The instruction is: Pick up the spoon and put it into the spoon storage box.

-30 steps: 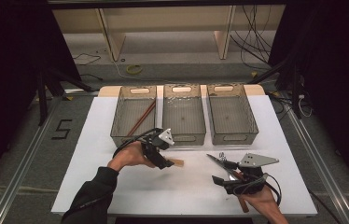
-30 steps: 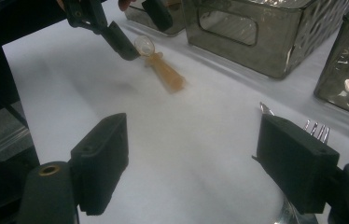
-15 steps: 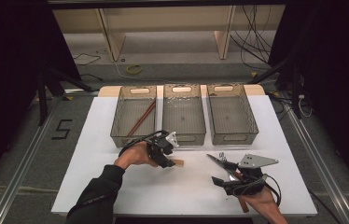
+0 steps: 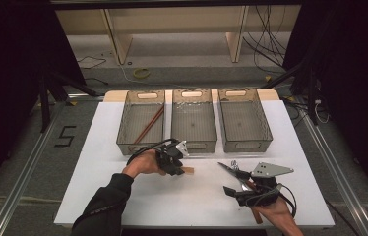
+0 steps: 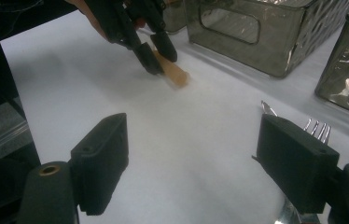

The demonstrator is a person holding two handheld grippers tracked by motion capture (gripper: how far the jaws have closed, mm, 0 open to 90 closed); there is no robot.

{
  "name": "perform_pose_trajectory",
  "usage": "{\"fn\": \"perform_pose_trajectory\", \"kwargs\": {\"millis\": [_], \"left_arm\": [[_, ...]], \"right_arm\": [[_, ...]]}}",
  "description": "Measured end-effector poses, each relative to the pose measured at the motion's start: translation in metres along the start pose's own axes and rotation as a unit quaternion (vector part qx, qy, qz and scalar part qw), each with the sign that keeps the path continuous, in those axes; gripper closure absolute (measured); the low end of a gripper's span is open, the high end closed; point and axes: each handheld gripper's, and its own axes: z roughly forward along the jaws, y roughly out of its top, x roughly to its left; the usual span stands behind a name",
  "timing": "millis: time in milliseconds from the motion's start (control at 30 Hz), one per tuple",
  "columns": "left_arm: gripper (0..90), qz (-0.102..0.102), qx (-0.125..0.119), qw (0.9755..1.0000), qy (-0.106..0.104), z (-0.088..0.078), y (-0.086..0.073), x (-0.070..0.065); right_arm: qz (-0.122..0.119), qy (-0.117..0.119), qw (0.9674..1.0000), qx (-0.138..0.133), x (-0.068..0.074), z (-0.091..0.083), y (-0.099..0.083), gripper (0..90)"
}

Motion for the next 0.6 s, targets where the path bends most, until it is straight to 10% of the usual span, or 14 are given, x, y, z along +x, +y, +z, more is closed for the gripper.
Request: {"fn": "perform_pose_trajectory", "kwargs": {"millis": [600], "left_arm": [[76.4, 0.005, -0.009, 0.9999, 0.001, -0.0005, -0.0019, -0.0009]], "right_arm": [[0.001, -0.001, 1.0, -0.001, -0.0005, -0.0015, 0.0, 25.9]]}}
